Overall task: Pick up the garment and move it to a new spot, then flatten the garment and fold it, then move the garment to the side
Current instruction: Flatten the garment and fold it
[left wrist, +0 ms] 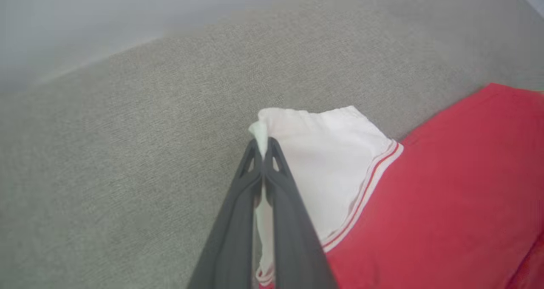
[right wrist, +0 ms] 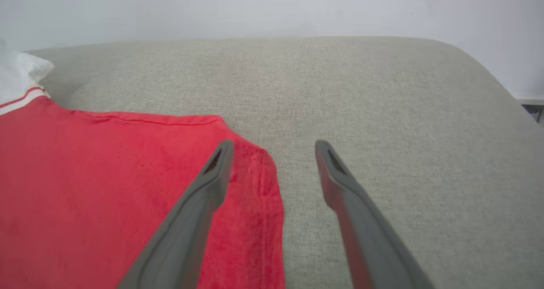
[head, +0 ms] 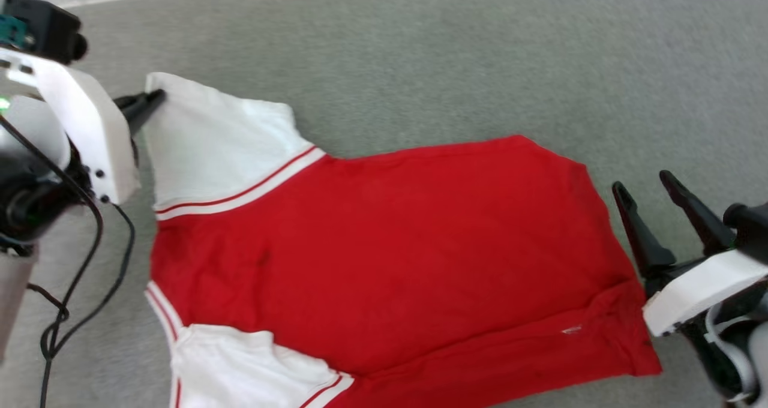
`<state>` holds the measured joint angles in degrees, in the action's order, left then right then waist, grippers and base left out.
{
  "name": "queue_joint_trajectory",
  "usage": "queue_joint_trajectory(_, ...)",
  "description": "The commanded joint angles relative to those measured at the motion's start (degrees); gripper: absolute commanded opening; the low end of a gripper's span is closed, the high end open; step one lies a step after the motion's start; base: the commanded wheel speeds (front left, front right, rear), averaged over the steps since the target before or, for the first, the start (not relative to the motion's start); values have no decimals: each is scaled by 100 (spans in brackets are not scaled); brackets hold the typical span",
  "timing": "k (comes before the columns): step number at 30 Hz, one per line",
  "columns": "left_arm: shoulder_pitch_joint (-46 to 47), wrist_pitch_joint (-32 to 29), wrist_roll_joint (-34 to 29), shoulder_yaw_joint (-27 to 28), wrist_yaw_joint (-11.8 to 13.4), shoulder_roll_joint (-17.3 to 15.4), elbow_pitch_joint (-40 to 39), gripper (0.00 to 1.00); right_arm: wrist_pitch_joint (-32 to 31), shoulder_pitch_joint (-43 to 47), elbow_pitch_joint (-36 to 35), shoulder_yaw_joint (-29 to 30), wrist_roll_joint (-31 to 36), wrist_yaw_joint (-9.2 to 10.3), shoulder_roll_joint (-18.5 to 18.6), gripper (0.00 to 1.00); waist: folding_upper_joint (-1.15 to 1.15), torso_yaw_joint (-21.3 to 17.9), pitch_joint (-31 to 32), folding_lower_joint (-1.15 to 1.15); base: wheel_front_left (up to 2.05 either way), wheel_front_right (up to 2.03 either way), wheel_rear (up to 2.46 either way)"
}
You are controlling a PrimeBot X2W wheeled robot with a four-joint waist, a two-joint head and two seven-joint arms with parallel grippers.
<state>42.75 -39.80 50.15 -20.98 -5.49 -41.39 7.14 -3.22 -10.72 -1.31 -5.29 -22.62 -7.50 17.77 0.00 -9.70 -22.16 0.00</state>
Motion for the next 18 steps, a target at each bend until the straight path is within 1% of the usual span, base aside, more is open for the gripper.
queue_joint_trajectory(1,-140,106,3,-7,-19,7,-187,0,-325,-68,-109,-14,-63,2,197,100,0,267,203,0,0,0,0)
queue_joint_trajectory(5,-427,232,24,-58,-28,17,-720,0,-1502,-263,-342,-97,-307,2,678,100,0,506,273,0,0,0,0)
queue_joint_trajectory(8,-618,342,0,-58,20,19,-1155,0,-2409,-502,-488,-138,-512,2,987,100,0,676,237,0,0,0,0)
queue_joint_trajectory(12,-829,460,-65,-66,73,-3,-1693,0,-3495,-868,-470,-244,-634,2,1277,100,0,884,129,0,0,0,0)
queue_joint_trajectory(14,-928,516,-90,-93,97,8,-1908,0,-4028,-1025,-352,-325,-710,2,1322,100,0,978,57,0,0,0,0)
queue_joint_trajectory(15,-989,586,-140,-107,121,20,-2125,0,-4453,-1226,-262,-387,-753,2,1336,100,0,1067,-29,0,0,0,0)
queue_joint_trajectory(18,-1063,653,-221,-169,138,54,-2378,0,-4874,-1441,-72,-592,-657,2,1451,100,0,1220,-160,0,0,0,0)
